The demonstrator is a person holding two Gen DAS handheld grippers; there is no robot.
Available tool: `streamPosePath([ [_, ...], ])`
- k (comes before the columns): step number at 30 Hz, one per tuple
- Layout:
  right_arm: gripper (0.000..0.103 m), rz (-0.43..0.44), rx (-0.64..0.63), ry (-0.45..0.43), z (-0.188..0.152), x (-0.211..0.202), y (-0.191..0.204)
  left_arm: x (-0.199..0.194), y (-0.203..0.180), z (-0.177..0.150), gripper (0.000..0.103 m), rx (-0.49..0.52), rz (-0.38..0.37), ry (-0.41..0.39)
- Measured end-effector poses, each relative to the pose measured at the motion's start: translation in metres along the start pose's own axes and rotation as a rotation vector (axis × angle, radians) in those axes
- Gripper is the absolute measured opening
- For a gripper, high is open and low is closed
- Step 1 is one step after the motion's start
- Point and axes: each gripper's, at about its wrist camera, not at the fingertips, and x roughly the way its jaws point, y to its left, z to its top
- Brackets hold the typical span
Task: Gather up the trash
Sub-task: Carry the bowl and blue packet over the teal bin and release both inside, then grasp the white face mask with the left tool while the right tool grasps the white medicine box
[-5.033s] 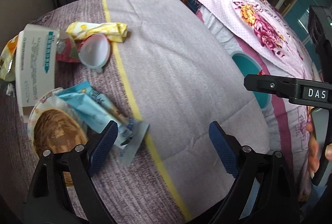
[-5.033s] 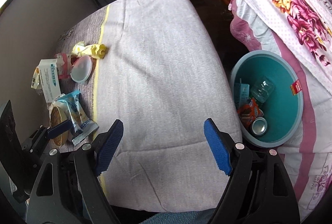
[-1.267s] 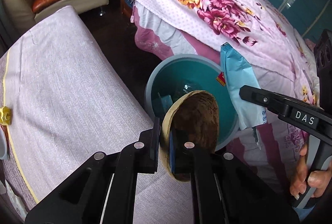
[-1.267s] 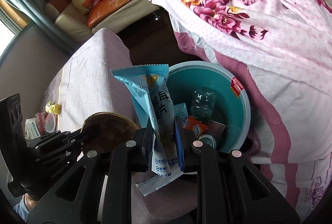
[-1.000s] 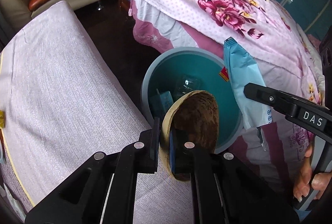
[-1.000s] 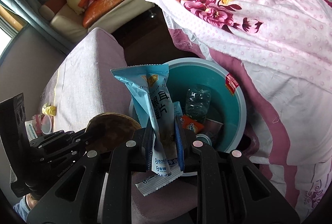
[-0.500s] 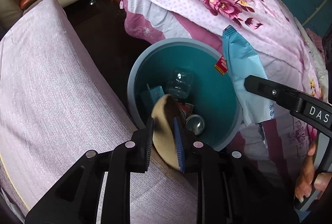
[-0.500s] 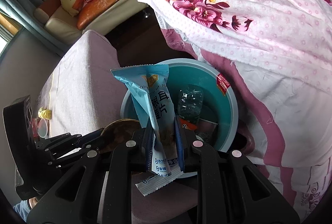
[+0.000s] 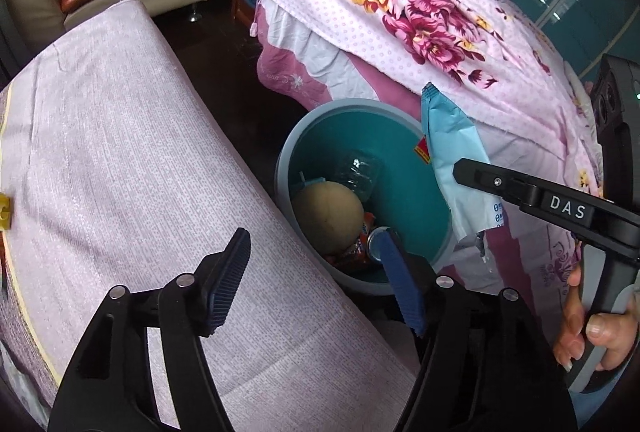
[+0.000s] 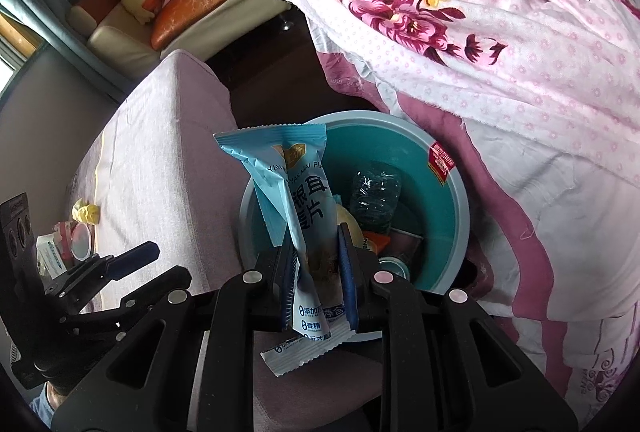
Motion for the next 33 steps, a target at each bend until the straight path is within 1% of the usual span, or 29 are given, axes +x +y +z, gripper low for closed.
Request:
streamPosePath([
  [1, 0.022, -0.002, -0.002, 0.002, 0.0, 0.001, 0.002, -0.002, 0.002, -0.002, 0.077, -0.004, 0.003, -0.003],
  [2, 0.024, -0.002, -0.002, 0.006, 0.0, 0.002, 0.004, -0.005, 0.005, -0.004, 0.079, -0.009, 0.005, -0.005],
  [4, 0.036, -0.006, -0.003, 0.009, -0.001, 0.002, 0.007, -0.008, 0.011, -0.008, 0.083, -0.02, 0.004, -0.01],
  [5, 0.046, -0.011, -0.005, 0.007, -0.001, 0.001, 0.009, -0.01, 0.014, -0.01, 0.084, -0.025, 0.004, -0.011],
  [6, 0.052, -0.014, -0.007, 0.005, -0.002, 0.001, 0.011, -0.011, 0.018, -0.013, 0.085, -0.033, 0.003, -0.009],
  [9, 0.062, -0.02, -0.005, 0.007, -0.004, -0.001, 0.016, -0.013, 0.028, -0.019, 0.086, -0.056, 0.0, -0.004],
  [14, 0.074, -0.023, -0.004, 0.027, -0.006, -0.004, 0.024, -0.02, 0.041, -0.03, 0.088, -0.079, -0.01, -0.005],
  [21, 0.075, -0.039, -0.041, 0.044, -0.011, -0.008, 0.05, -0.037, 0.058, -0.043, 0.09, -0.105, -0.012, -0.03],
  [33, 0.075, -0.037, -0.136, 0.052, -0.026, -0.01, 0.103, -0.066, 0.091, -0.065, 0.092, -0.169, -0.006, -0.081],
])
